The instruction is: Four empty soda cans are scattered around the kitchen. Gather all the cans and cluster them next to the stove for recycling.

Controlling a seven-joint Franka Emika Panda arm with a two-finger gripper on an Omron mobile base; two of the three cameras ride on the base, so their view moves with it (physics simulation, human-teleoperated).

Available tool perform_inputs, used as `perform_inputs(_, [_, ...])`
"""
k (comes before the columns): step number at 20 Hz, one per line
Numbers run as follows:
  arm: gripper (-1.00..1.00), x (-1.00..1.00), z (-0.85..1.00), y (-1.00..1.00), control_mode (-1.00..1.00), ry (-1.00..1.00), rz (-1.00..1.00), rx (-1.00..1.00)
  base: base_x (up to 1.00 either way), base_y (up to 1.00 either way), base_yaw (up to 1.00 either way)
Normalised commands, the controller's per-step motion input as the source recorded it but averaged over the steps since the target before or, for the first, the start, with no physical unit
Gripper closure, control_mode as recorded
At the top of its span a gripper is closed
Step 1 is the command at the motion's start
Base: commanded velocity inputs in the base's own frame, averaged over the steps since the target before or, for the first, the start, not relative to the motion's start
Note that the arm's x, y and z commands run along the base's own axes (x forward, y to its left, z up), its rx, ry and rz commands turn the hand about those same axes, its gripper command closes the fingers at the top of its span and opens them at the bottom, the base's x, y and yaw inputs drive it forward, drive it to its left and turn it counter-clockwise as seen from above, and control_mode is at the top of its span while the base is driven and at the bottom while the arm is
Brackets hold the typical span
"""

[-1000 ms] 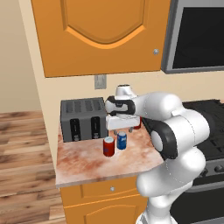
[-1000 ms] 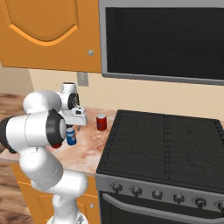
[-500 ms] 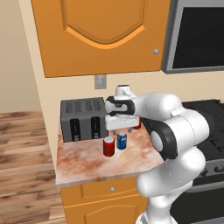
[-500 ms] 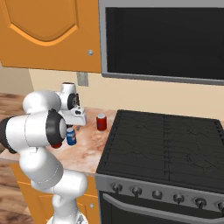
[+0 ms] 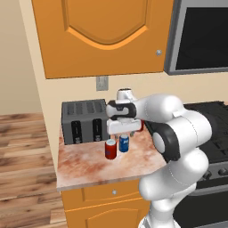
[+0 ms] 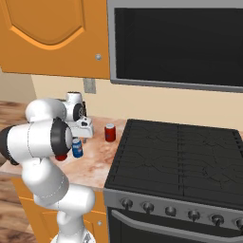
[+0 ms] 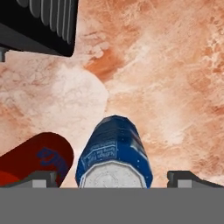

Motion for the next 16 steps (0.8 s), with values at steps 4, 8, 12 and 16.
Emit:
perform_inputs(4, [-1.0, 0.0, -0.16, 0.0, -1.0, 0.0, 0.0, 0.0, 0.0, 0.0, 0.0])
perform_inputs(8, [-1.0, 0.0, -0.2, 0.0, -1.0, 0.0, 0.0, 0.0, 0.0, 0.0, 0.0])
perform_inputs(12, [-1.0, 0.0, -0.14, 0.0, -1.0, 0.0, 0.0, 0.0, 0.0, 0.0, 0.0])
perform_inputs(16, [1.0, -0.01, -0.07, 0.0, -1.0, 0.0, 0.0, 0.0, 0.0, 0.0, 0.0])
